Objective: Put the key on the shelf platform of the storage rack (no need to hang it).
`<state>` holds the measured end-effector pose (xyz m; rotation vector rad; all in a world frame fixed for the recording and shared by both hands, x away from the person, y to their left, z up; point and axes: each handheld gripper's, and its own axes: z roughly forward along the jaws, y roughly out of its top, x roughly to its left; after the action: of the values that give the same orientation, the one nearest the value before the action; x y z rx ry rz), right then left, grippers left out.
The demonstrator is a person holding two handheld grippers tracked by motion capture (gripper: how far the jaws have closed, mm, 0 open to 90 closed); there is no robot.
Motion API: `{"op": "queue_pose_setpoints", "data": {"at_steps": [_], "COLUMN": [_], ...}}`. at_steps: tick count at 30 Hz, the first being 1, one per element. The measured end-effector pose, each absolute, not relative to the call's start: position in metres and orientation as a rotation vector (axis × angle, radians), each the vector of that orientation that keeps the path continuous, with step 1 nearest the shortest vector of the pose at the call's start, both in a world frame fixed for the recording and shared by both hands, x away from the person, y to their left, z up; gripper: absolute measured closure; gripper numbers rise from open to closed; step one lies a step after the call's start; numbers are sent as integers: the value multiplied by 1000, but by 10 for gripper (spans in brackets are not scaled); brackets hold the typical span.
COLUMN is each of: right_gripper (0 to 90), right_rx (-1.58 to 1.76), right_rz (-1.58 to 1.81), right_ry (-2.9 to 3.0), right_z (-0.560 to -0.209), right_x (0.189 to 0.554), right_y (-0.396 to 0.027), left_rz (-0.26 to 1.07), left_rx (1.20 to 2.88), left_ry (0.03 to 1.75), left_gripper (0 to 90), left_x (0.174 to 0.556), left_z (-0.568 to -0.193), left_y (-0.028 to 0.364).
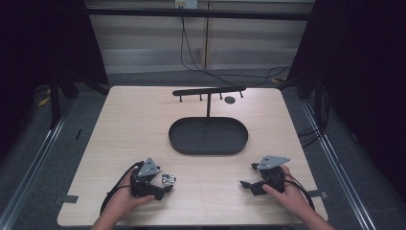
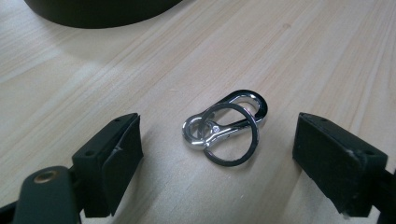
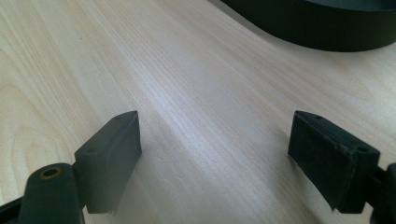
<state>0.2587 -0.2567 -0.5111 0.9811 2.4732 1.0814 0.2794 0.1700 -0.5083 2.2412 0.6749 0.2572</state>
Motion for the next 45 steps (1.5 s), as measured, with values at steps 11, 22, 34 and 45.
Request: {"op": "queue_pose_setpoints", "data": {"at_steps": [11, 22, 34, 45], "right_gripper": [169, 169, 169, 169], "right_rx": [981, 982, 980, 982], "right_rz": [1081, 1082, 1081, 1081], "right_ry": [2473, 2473, 2473, 2473], "right_z": [-511, -511, -511, -511], "right_x": [259, 259, 259, 259], "right_y": [-257, -257, -257, -257], "left_rz": [257, 193, 146, 126], "left_rx": [2281, 2383, 2513, 2605], "left_ry": [734, 806, 812, 755], "left_gripper": [217, 310, 354, 393], "left_x": [279, 284, 296, 306], "left_z": [-501, -489, -476, -468], "left_y": [172, 171, 165, 149]}}
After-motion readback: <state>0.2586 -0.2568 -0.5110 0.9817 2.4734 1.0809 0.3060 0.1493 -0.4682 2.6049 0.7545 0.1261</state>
